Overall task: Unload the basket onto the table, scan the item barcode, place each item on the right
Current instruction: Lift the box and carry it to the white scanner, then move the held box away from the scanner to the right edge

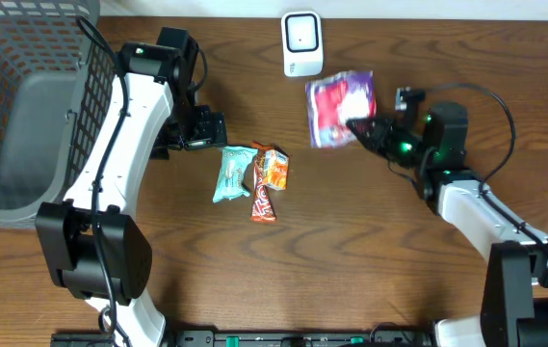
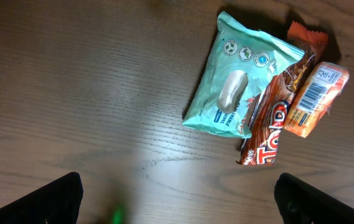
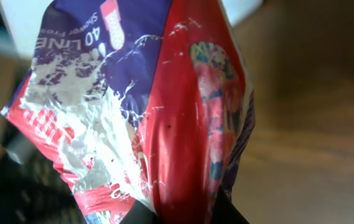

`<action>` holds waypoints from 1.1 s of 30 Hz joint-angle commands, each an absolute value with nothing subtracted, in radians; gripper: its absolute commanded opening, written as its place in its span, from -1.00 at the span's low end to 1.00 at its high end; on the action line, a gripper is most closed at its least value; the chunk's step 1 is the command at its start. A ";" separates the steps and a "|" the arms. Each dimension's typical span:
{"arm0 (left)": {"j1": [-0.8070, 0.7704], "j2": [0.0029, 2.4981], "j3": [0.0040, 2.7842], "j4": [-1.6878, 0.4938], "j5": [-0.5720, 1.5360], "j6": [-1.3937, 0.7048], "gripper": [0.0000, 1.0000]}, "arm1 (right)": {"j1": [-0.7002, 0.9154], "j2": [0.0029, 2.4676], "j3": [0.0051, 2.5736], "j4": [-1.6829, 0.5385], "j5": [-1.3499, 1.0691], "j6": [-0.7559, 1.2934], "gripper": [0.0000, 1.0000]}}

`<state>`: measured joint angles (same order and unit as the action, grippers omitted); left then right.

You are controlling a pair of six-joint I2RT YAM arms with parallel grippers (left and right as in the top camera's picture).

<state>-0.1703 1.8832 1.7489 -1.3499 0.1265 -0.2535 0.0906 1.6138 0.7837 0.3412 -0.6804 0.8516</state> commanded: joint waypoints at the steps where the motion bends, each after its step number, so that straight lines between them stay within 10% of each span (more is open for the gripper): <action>1: -0.167 1.876 1.748 -1.353 0.115 -0.244 0.96 | 0.148 1.616 0.807 0.360 -0.438 1.101 -0.97; 20: -0.167 1.876 1.748 -1.353 0.115 -0.244 0.96 | 0.279 2.148 1.729 -0.029 -0.132 0.857 -0.98; 33: -0.167 1.876 1.748 -1.353 0.115 -0.244 0.96 | 0.262 2.191 1.872 -0.188 -0.188 0.772 -0.98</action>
